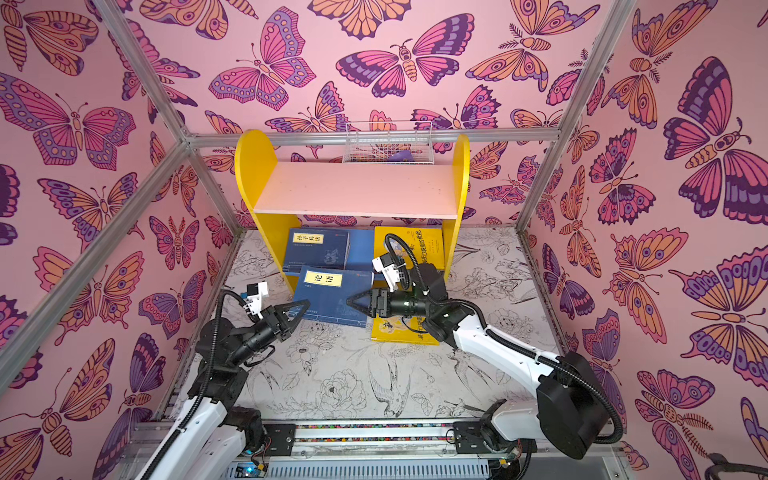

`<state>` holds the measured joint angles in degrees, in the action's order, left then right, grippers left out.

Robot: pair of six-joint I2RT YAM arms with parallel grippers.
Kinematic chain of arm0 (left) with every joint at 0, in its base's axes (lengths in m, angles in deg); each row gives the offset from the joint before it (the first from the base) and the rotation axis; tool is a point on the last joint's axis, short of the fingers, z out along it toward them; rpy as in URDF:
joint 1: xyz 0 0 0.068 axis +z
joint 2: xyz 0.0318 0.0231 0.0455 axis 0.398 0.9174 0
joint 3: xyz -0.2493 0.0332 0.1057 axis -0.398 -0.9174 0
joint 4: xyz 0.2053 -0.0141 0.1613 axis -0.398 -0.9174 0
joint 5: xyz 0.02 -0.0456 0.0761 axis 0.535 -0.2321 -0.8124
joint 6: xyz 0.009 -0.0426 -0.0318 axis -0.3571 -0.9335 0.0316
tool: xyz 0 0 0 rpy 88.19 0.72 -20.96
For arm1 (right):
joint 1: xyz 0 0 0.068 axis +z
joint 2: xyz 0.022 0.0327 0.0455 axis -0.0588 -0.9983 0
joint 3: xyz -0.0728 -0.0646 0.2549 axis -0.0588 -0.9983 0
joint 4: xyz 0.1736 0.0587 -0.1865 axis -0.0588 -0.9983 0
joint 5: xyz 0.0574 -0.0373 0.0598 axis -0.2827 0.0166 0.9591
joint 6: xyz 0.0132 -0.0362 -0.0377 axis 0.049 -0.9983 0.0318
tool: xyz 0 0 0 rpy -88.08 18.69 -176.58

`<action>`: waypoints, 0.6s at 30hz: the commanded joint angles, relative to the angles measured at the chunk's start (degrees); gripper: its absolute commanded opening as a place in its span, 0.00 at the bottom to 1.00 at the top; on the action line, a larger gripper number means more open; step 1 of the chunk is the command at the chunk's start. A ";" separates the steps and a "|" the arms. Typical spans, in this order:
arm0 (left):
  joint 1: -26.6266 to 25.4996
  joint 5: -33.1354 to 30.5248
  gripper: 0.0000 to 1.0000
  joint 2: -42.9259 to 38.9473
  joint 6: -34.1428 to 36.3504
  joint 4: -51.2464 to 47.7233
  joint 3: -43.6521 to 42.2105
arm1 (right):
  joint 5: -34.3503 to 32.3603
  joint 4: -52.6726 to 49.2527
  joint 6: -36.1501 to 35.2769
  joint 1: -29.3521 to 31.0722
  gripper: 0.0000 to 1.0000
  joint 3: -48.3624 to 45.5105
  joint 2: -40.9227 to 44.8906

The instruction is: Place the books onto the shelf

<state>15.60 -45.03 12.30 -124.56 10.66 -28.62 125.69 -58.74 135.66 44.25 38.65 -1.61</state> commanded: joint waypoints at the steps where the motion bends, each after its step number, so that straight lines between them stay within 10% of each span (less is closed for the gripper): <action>1: -0.11 -0.12 0.00 1.15 1.58 -0.06 -1.46 | 7.57 4.62 -1.24 2.44 0.65 5.67 3.93; 10: -0.03 0.73 0.00 1.55 3.18 -1.51 -4.93 | -12.94 -24.31 -21.65 1.89 0.69 13.30 18.07; 18: 0.02 1.91 0.00 -0.48 1.51 4.54 -5.36 | -19.25 -29.61 -16.49 -6.06 0.71 7.45 20.70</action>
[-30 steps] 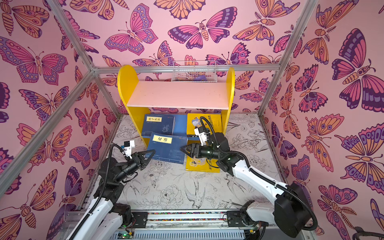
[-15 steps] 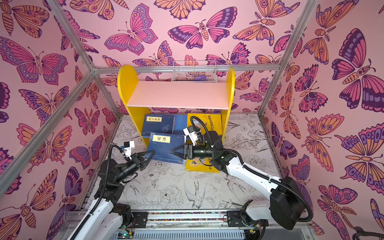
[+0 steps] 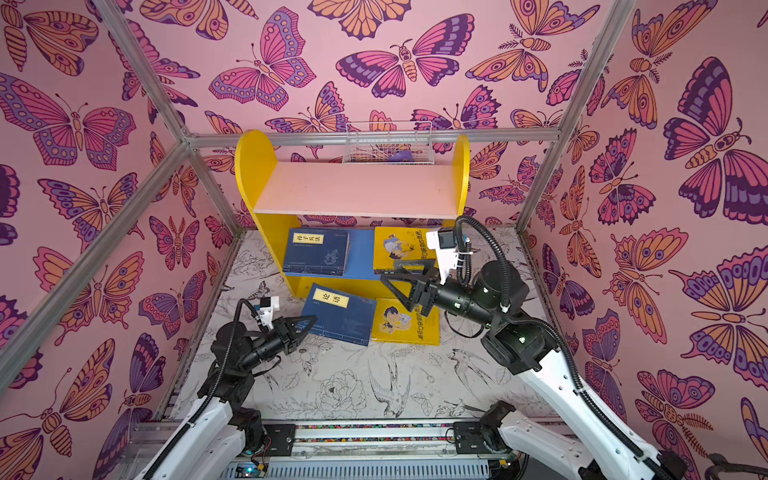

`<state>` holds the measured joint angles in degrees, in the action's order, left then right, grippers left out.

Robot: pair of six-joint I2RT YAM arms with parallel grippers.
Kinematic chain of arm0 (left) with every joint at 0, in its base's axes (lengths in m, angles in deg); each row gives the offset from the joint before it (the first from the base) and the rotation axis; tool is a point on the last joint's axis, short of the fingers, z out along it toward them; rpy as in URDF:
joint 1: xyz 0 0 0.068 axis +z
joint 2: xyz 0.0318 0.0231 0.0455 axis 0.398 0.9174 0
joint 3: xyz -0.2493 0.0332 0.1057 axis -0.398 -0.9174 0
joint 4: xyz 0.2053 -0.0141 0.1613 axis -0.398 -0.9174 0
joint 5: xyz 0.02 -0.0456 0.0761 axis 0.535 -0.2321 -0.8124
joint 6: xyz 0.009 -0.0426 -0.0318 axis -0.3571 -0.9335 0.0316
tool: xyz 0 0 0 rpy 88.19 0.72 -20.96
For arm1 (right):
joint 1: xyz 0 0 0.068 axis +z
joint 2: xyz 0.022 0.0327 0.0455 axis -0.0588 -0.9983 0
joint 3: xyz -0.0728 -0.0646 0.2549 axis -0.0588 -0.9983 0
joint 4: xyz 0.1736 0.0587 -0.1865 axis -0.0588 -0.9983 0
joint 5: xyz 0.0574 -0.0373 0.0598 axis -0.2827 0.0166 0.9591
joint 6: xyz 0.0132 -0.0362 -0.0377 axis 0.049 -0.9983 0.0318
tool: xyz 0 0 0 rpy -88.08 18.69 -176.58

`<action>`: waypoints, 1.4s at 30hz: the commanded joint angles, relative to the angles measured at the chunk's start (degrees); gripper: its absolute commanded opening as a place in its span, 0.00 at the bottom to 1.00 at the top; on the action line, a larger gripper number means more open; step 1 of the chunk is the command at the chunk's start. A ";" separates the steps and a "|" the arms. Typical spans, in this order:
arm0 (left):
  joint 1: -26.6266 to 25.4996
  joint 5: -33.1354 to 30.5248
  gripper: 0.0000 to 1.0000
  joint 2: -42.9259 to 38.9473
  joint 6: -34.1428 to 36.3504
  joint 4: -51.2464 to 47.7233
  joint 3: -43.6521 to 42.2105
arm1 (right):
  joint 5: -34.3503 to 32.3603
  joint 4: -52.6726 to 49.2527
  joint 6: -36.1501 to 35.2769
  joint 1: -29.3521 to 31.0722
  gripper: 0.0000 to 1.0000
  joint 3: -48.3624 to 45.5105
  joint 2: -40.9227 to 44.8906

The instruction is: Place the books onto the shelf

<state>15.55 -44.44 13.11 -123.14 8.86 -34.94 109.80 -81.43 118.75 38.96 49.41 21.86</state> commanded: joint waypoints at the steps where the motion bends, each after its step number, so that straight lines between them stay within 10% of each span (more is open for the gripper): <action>1: 0.01 1.88 0.00 -1.08 -0.37 7.84 1.18 | -1.82 -7.09 0.75 -0.79 0.71 -4.41 -3.41; 13: 0.01 7.46 0.00 9.23 -15.48 39.52 1.78 | 10.31 14.88 18.22 -1.23 0.77 -19.04 -7.28; 26: 0.08 5.26 0.00 11.10 -15.77 44.60 3.39 | 17.79 35.38 29.00 1.39 0.74 -21.75 -15.14; 37: 0.00 4.71 0.00 6.57 -7.92 30.55 2.44 | 12.31 34.95 27.96 2.38 0.04 -19.32 -14.30; 42: -0.01 -0.39 0.13 1.78 0.37 10.02 3.59 | 7.60 33.40 24.59 2.37 0.00 -16.68 -15.08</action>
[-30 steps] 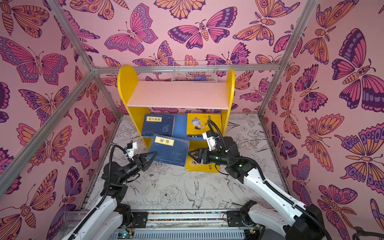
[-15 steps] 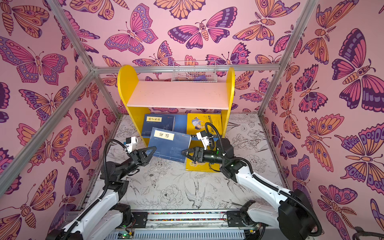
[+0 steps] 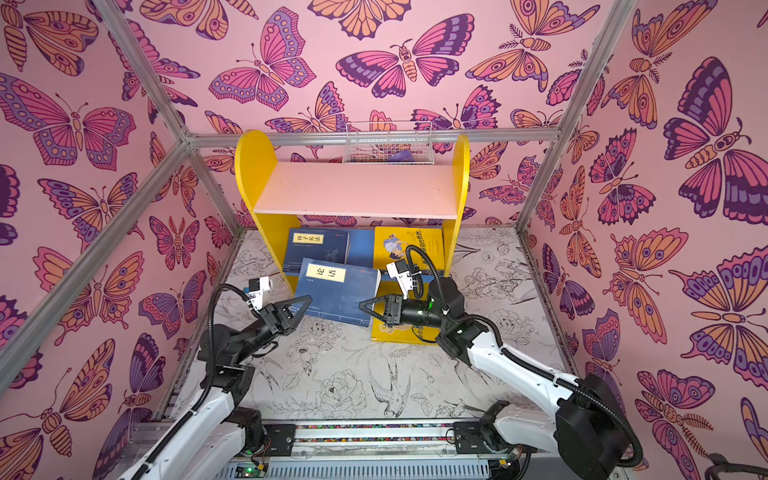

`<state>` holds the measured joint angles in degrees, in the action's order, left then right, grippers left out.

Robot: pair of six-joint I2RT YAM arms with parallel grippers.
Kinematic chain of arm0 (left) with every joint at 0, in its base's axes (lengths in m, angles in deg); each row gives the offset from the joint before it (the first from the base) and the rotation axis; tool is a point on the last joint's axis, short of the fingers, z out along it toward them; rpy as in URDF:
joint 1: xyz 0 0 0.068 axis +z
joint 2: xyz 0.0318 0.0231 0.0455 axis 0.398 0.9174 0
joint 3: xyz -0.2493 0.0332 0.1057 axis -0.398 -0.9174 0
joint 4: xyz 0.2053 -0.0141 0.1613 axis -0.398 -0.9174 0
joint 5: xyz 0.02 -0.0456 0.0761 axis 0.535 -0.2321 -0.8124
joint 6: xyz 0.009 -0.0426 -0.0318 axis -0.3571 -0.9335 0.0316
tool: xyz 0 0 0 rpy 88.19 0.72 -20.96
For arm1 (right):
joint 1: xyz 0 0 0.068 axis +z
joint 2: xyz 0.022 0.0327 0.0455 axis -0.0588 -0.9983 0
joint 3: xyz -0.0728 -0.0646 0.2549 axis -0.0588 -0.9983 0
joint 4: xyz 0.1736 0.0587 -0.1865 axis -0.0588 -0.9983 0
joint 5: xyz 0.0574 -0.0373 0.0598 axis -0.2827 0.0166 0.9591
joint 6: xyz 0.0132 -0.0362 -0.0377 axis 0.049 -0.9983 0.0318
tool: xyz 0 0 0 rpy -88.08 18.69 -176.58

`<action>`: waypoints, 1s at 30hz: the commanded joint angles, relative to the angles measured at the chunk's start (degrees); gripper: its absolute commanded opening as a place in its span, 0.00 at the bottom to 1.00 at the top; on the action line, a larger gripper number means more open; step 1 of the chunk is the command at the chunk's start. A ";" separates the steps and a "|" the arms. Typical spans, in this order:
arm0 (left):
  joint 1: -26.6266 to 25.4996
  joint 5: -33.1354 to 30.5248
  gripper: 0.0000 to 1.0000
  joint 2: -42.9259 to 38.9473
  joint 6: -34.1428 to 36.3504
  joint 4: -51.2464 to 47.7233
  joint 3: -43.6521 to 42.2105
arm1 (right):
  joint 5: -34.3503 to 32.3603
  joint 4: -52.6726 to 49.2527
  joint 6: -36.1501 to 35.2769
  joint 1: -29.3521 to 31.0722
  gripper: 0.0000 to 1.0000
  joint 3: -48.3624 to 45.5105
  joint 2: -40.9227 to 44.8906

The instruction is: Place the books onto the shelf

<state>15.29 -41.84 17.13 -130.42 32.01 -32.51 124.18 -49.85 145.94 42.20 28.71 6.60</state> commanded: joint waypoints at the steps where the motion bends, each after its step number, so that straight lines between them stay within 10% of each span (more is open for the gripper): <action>1: 0.35 -5.10 0.23 -3.31 9.28 -17.89 1.15 | -6.95 1.89 -3.13 -0.86 0.00 5.12 -0.89; 6: 0.85 -21.30 0.61 -10.41 15.93 -43.19 7.00 | -5.04 3.61 -4.31 -2.02 0.00 12.37 -9.32; 14: 1.01 -46.28 0.64 -21.20 16.78 -76.96 12.87 | -0.83 7.98 -3.04 -4.34 0.00 24.05 -25.57; 30: 1.13 -44.94 0.63 -20.65 17.01 -77.36 11.24 | 3.25 -4.83 -8.76 -4.59 0.00 46.24 -44.37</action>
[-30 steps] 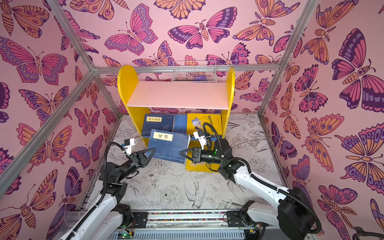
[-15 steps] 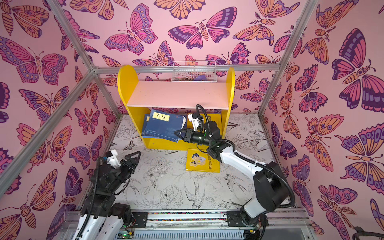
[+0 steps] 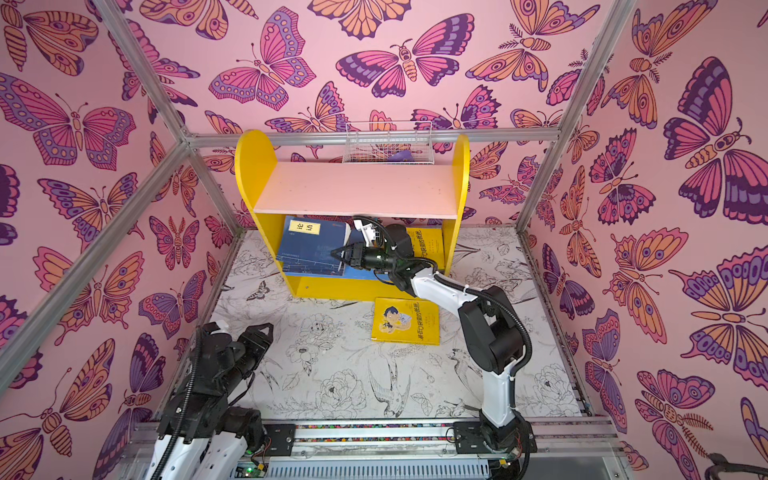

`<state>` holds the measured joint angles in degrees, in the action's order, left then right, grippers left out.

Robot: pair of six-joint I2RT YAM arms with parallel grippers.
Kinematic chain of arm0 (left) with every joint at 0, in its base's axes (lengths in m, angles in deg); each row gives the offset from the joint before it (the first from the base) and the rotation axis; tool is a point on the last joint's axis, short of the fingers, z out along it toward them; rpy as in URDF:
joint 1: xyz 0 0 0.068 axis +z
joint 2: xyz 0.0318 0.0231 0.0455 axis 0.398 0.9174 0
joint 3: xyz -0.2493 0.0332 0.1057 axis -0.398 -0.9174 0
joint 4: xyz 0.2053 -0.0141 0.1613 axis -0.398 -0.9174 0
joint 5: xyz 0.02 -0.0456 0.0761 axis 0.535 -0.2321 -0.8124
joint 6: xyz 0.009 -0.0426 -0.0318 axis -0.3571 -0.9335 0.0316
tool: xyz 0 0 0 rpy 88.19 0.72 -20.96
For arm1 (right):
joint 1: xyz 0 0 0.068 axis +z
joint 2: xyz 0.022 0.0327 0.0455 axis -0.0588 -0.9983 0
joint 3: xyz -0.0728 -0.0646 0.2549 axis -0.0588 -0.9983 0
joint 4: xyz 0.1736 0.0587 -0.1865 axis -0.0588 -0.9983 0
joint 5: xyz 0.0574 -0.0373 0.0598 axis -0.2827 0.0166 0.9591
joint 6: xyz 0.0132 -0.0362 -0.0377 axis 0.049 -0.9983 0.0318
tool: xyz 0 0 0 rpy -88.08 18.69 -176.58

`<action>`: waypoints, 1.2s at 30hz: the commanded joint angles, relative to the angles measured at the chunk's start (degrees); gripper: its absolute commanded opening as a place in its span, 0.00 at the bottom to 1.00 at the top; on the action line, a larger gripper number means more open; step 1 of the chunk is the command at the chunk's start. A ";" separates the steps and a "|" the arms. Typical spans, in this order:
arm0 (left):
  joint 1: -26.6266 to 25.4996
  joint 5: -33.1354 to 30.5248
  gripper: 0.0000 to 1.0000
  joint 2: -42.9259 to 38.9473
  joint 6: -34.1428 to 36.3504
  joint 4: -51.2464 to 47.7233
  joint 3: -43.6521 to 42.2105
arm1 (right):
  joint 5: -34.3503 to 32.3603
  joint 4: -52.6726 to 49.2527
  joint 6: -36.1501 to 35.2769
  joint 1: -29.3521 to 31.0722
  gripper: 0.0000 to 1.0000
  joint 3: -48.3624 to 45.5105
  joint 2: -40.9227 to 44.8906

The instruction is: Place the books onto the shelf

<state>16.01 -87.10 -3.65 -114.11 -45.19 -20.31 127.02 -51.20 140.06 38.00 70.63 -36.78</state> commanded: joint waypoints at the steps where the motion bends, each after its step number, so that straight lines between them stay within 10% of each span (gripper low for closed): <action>1: 0.39 0.61 0.63 0.18 0.62 0.18 -1.14 | 0.55 -5.89 -3.78 -0.36 0.00 5.62 -1.84; 13: 0.41 2.82 0.63 0.01 0.00 1.23 -1.99 | -3.01 -14.51 -7.53 -0.70 0.01 12.23 -7.35; 23: 0.38 4.73 0.62 0.24 -1.04 1.96 -2.78 | -14.51 -19.06 -11.40 -0.21 0.56 13.74 -5.55; 36: 0.40 5.93 0.59 11.14 0.06 14.50 -0.47 | -29.70 -28.15 -24.53 3.85 0.72 12.89 0.22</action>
<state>16.06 -81.51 5.94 -115.51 -35.02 -22.50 104.10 -76.69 121.56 40.93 82.63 -41.20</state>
